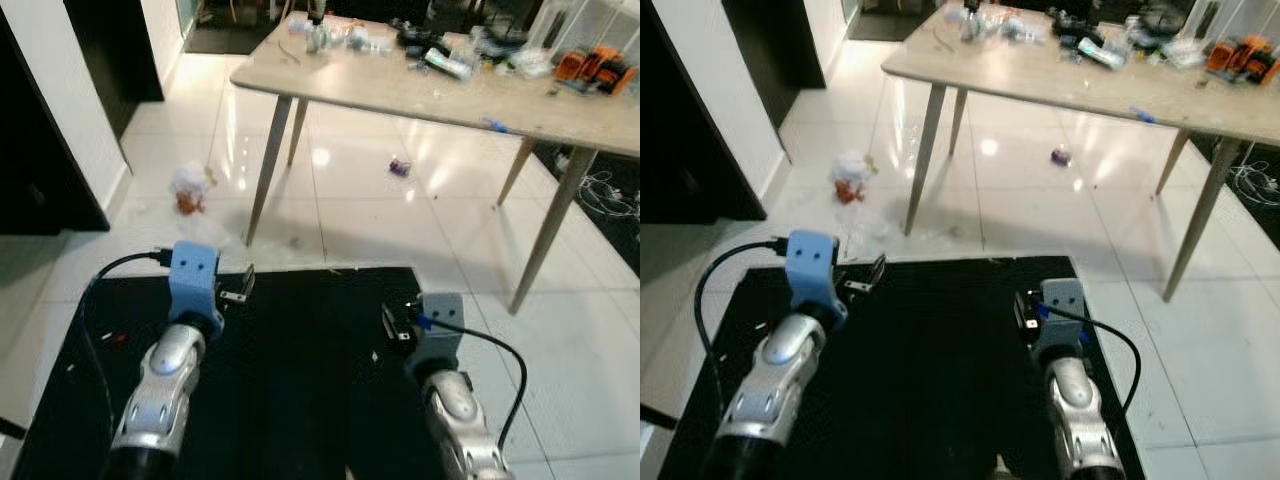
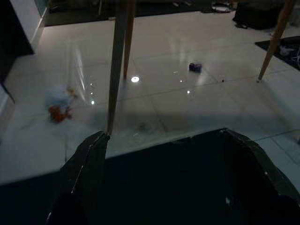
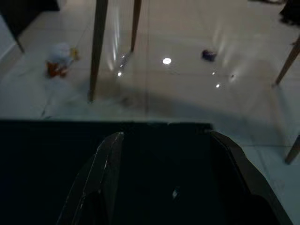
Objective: Picking trash to rubbish bin
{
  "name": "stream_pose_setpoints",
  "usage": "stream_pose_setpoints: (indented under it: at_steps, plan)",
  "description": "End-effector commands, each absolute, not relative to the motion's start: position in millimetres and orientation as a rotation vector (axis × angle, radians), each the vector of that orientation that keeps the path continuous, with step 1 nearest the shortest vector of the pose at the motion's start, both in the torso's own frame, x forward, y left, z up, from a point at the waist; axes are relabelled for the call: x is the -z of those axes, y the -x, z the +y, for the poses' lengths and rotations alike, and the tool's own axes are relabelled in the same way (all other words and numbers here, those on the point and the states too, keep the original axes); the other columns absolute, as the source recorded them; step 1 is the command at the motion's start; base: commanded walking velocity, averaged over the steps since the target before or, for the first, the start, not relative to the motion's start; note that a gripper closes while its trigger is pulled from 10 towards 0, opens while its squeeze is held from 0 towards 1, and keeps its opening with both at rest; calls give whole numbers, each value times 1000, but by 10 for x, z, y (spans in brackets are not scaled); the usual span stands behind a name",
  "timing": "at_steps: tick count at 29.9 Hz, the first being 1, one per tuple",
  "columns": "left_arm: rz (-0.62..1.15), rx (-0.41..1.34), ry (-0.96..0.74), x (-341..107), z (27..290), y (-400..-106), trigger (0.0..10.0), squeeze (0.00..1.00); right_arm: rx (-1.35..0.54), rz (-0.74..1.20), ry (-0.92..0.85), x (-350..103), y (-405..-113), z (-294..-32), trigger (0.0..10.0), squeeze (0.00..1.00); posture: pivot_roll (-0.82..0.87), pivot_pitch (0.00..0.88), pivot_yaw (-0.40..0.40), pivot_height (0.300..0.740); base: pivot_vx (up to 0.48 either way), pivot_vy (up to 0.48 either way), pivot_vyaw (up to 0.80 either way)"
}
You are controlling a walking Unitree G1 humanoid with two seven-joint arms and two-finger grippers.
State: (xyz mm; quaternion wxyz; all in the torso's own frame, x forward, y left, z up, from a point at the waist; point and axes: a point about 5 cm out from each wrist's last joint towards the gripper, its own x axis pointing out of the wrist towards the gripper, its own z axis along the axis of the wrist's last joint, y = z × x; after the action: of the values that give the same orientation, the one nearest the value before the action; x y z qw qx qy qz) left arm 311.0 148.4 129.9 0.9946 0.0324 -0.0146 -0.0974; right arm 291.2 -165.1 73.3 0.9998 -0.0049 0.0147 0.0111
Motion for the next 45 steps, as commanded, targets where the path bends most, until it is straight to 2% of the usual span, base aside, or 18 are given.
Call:
stream_pose_setpoints:
  at_steps: [1,13,32,40,45]
  plan:
    - [-13,186,-58,-1249,1532,-3087,10000,0,-17,58,-12,-672,-2882,-1632,10000,0,-12,135,-39,740,465,0,0]
    - [-18,191,-58,-1263,1537,-3087,10000,0,-23,58,-22,-669,-2876,-1626,10000,0,-12,131,-38,740,465,0,-436]
    - [-21,201,-58,-1270,1521,-3089,10000,0,-28,50,-3,-682,-2876,-1628,10000,0,-12,134,-38,740,465,0,0]
    - [-24,206,-58,-1281,1513,-3093,10000,0,-25,-7,-2,-800,-2920,-1619,10000,0,-12,134,-37,740,465,0,0]
    - [-49,205,-51,-1362,1521,-3108,10000,0,-69,-132,22,-1107,-3000,-1560,10000,0,-15,135,-35,740,465,0,0]
